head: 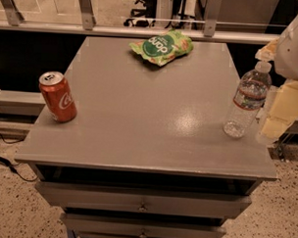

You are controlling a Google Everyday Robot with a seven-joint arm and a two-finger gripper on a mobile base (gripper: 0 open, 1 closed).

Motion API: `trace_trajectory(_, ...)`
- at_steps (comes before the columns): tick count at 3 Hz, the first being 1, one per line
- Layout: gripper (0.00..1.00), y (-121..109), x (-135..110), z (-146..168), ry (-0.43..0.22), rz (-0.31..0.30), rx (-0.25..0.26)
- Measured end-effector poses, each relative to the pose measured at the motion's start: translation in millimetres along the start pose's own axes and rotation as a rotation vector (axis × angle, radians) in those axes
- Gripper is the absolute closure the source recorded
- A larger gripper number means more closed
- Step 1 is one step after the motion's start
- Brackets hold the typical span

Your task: Move water bottle near green rice chip bag

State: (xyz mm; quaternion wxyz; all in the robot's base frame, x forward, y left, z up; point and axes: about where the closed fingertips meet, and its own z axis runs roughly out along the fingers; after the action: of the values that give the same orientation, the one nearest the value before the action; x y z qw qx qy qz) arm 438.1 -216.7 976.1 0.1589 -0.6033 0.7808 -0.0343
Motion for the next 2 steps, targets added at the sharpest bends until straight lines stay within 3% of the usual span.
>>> trace_trajectory(1, 0.0, 0, 0, 0, 0.0, 0.0, 0.0)
trace_trajectory(2, 0.0, -18, 5, -14, -0.021, 0.01, 0.068)
